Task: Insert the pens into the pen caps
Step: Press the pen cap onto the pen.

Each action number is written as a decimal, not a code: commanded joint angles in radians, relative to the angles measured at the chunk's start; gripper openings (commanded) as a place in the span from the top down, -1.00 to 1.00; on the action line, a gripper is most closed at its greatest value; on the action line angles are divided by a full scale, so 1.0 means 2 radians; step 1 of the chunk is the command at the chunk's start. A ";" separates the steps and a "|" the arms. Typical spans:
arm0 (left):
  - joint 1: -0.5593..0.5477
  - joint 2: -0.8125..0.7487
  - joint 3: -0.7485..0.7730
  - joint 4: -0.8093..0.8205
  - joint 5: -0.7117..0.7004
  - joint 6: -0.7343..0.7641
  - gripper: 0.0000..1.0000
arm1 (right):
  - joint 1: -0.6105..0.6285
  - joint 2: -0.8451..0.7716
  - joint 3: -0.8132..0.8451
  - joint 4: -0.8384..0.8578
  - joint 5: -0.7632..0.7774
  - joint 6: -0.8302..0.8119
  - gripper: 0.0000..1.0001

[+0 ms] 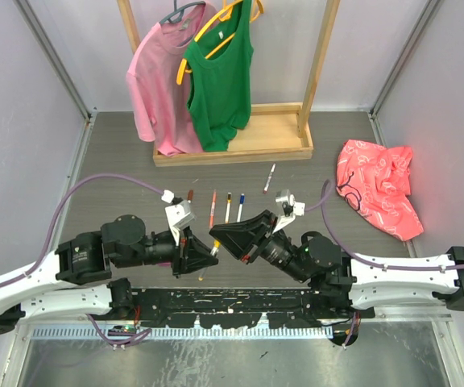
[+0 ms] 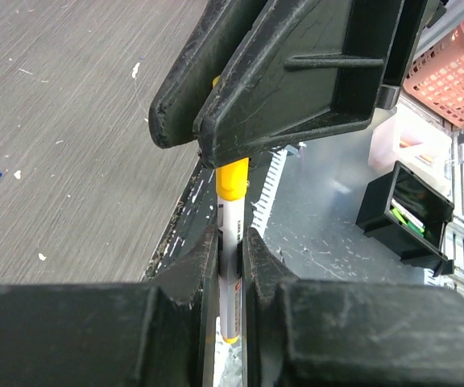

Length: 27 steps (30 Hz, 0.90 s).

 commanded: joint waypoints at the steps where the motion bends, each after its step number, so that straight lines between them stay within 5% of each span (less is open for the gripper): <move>1: 0.017 -0.014 0.077 0.258 -0.087 0.014 1.00 | 0.039 0.027 -0.029 -0.178 -0.053 -0.008 1.00; 7: 0.017 0.005 0.103 0.150 -0.057 0.018 1.00 | 0.034 -0.001 0.049 -0.216 -0.002 -0.073 0.92; 16: 0.017 0.028 0.098 0.099 -0.006 0.009 1.00 | 0.033 -0.015 0.165 -0.206 0.044 -0.142 0.46; 21: 0.017 0.042 0.093 0.089 0.016 0.005 1.00 | 0.034 -0.026 0.192 -0.172 0.039 -0.159 0.05; 27: 0.017 0.042 0.083 0.079 0.025 0.003 1.00 | 0.033 -0.065 0.173 -0.165 0.057 -0.164 -0.06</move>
